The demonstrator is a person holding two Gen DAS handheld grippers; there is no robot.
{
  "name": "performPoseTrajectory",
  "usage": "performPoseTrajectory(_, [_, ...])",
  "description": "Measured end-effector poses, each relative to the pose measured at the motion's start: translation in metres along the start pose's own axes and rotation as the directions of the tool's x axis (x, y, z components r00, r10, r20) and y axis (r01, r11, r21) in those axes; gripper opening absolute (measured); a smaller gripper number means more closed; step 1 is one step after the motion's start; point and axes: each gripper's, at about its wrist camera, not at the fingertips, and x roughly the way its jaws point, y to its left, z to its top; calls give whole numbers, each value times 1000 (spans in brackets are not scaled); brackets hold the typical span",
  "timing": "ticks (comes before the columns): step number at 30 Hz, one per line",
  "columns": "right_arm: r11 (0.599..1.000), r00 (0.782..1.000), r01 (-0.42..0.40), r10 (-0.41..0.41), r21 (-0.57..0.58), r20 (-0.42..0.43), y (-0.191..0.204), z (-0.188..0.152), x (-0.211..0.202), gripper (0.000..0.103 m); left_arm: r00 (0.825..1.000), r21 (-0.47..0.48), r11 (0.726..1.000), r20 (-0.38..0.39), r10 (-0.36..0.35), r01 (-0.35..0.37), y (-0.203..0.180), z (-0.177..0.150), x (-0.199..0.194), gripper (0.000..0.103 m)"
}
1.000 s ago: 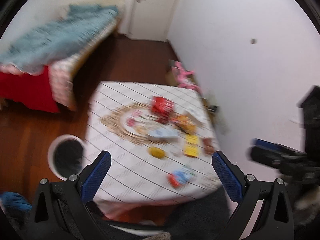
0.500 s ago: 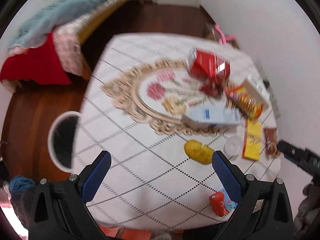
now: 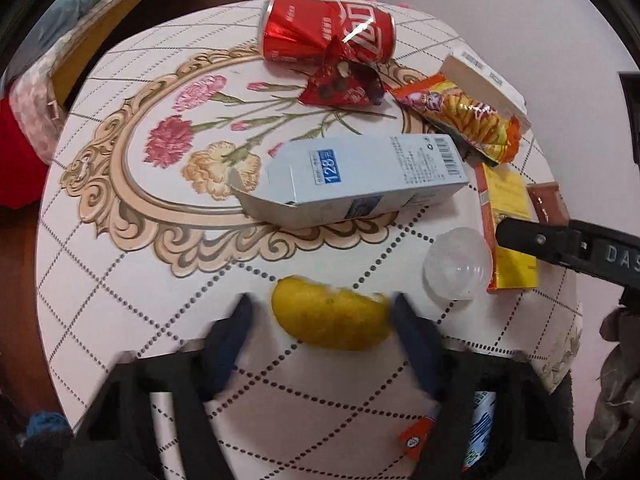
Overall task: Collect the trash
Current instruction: 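Grasp the yellow sponge with the left tool while the right tool grasps the yellow HAOMAO box, then carry both items over the white bin and release them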
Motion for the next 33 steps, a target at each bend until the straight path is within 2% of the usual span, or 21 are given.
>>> performPoseTrajectory(2, [1000, 1000, 22, -22, -8, -6, 2, 3, 5, 73, 1000, -13, 1000, 10, -4, 4, 2, -1, -1, 50])
performPoseTrajectory(3, [999, 999, 37, -37, -18, -1, 6, 4, 7, 75, 1000, -13, 1000, 13, -13, 13, 2, -2, -2, 42])
performPoseTrajectory(5, [997, 998, 63, -63, -43, 4, 12, 4, 8, 75, 998, -21, 998, 18, -53, 53, 3, -5, -4, 32])
performPoseTrajectory(7, [990, 993, 118, -117, -82, 17, 22, 2, 11, 73, 999, -7, 999, 25, -33, 33, 0, -7, -7, 27])
performPoseTrajectory(8, [985, 990, 141, -140, -96, 21, 25, 0, 12, 71, 999, 2, 1000, 31, -28, 28, -3, -9, -9, 22])
performPoseTrajectory(9, [977, 984, 179, -176, -114, 37, 29, -3, 13, 62, 999, 12, 1000, 35, -13, 13, -6, -11, -11, 22])
performPoseTrajectory(10, [972, 980, 195, -189, -129, 53, 32, -5, 12, 59, 999, 22, 1000, 45, 6, -7, -10, -11, -11, 21])
performPoseTrajectory(16, [969, 982, 188, -182, -158, 53, 35, -21, 9, 59, 992, 34, 997, 108, 61, -65, -9, -17, -31, 20])
performPoseTrajectory(20, [975, 986, 151, -138, -165, 89, 37, -39, -9, 59, 983, 35, 995, 161, 84, -91, -4, -18, -58, 20])
performPoseTrajectory(25, [977, 985, 112, -85, -182, 148, 38, -51, -50, 59, 958, 21, 989, 255, 134, -144, 0, -18, -101, 20])
performPoseTrajectory(29, [977, 980, 66, -25, -203, 198, 41, -53, -80, 59, 928, -10, 983, 328, 176, -182, 12, -16, -137, 20])
performPoseTrajectory(33, [968, 966, 13, 53, -251, 254, 60, -57, -112, 59, 896, -61, 976, 388, 217, -210, 30, -22, -176, 20])
